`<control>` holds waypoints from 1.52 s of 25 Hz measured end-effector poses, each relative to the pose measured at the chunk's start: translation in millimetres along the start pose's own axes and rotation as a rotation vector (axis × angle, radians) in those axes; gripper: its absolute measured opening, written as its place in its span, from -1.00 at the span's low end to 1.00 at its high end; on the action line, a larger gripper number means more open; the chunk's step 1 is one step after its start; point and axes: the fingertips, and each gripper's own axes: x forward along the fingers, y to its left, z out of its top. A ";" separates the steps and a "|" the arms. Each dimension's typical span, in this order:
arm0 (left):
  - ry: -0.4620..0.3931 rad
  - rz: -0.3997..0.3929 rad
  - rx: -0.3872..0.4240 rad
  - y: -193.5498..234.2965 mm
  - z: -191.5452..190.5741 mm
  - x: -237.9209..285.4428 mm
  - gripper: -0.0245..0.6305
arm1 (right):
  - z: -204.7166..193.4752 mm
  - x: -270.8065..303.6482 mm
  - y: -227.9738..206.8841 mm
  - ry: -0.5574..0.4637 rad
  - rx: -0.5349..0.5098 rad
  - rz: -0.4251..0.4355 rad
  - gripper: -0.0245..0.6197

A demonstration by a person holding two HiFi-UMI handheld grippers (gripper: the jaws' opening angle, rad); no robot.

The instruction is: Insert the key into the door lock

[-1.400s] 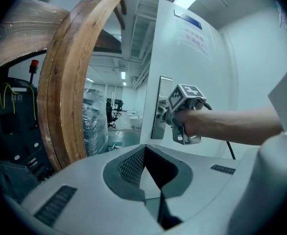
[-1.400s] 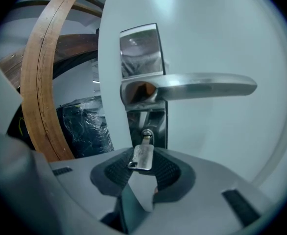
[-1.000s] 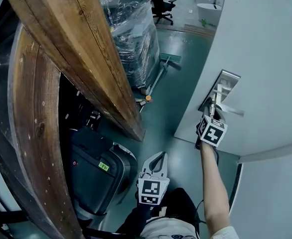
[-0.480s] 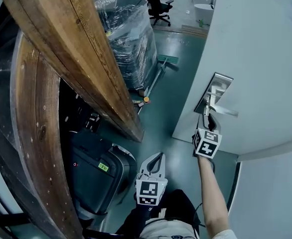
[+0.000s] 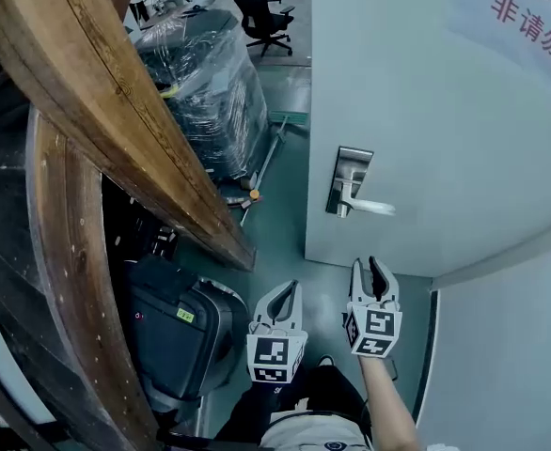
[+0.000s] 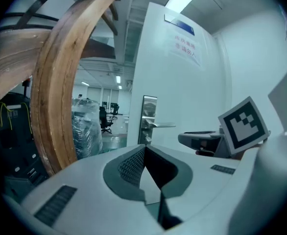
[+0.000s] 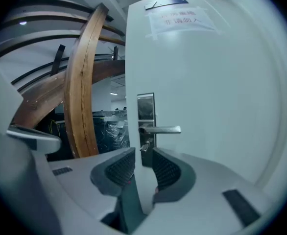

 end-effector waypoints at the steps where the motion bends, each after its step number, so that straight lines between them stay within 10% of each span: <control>1: -0.004 -0.004 0.003 -7.9 6.9 -2.9 -0.92 | 6.2 -12.4 -1.7 -0.006 0.001 0.004 -0.58; 17: -0.178 -0.094 0.103 -111.0 136.4 -41.6 -0.92 | 125.4 -149.0 -34.6 -0.199 -0.050 -0.035 -0.74; 38: -0.290 -0.147 0.171 -143.4 195.8 -44.7 -0.92 | 186.2 -171.9 -41.1 -0.309 -0.052 -0.002 -0.90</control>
